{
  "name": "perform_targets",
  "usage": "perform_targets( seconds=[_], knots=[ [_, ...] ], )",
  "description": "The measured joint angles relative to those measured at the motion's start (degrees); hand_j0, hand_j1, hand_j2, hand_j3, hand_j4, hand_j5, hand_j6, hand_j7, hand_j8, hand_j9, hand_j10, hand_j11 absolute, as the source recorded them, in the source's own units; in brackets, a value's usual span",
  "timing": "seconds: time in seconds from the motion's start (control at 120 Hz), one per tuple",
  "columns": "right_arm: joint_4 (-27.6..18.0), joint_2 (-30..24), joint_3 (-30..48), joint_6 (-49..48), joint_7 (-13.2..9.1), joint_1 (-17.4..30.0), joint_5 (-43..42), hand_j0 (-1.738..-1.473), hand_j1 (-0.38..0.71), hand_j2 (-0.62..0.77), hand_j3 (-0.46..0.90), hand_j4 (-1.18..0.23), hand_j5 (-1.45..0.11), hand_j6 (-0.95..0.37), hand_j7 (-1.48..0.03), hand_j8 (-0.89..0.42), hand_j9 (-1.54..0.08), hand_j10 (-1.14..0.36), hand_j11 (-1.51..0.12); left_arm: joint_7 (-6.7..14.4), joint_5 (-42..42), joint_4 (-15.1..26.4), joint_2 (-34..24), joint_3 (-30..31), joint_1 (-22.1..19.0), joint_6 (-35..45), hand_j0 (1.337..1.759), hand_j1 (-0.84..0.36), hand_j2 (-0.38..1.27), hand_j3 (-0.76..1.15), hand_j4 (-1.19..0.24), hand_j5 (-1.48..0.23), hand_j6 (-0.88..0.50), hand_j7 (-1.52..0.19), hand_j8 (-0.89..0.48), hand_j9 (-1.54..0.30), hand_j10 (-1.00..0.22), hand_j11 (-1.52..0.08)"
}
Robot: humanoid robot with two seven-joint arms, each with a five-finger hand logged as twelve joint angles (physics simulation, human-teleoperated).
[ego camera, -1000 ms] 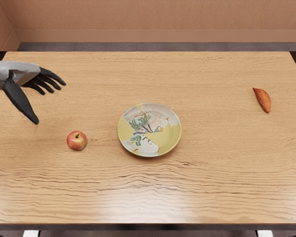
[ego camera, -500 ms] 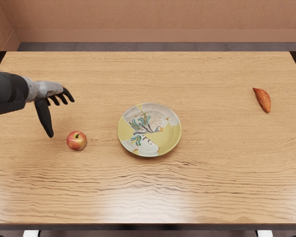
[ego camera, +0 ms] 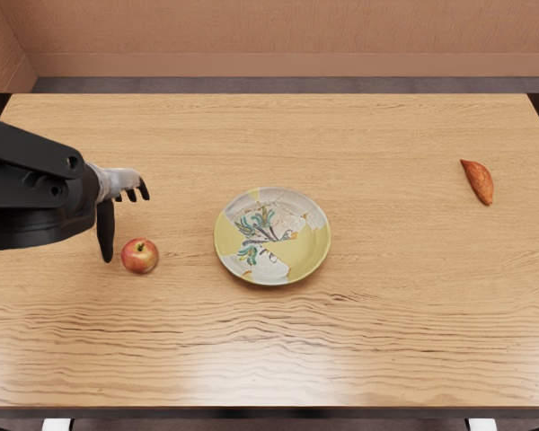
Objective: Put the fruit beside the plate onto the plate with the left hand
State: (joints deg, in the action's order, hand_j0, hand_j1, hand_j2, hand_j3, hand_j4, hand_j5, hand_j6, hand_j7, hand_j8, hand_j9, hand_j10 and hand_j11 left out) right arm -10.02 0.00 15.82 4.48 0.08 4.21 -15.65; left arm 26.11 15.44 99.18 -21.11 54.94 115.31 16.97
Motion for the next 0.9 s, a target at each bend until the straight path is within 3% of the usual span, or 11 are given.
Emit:
perform_targets(
  seconds=[0.225, 0.358, 0.9],
  knots=[
    [0.0, 0.0, 0.0, 0.0, 0.0, 0.0, 0.0, -1.658, -0.31, -0.01, 0.00, -0.04, -0.05, -0.04, -0.05, -0.04, -0.05, -0.04, -0.05, 0.4, -0.9, -0.2, 6.2, 1.6, 0.0, 4.0, 1.658, 0.05, 0.05, 0.00, -0.25, -0.32, -0.25, -0.32, -0.25, -0.32, -0.25, -0.32],
    [0.0, 0.0, 0.0, 0.0, 0.0, 0.0, 0.0, -1.658, -0.31, -0.01, 0.00, -0.04, -0.05, -0.04, -0.05, -0.04, -0.05, -0.04, -0.05, 0.4, 0.0, -0.3, 6.4, 2.1, -0.1, 6.5, 1.658, 0.05, 0.05, 0.00, -0.25, -0.32, -0.25, -0.32, -0.25, -0.32, -0.25, -0.32],
    [0.0, 0.0, 0.0, 0.0, 0.0, 0.0, 0.0, -1.658, -0.31, -0.01, 0.00, -0.04, -0.05, -0.04, -0.05, -0.04, -0.05, -0.04, -0.05, 0.2, 1.2, -1.3, 11.6, 2.9, -6.4, 13.3, 1.658, 0.05, 0.05, 0.00, -0.25, -0.33, -0.25, -0.33, -0.25, -0.33, -0.25, -0.33]
  ],
)
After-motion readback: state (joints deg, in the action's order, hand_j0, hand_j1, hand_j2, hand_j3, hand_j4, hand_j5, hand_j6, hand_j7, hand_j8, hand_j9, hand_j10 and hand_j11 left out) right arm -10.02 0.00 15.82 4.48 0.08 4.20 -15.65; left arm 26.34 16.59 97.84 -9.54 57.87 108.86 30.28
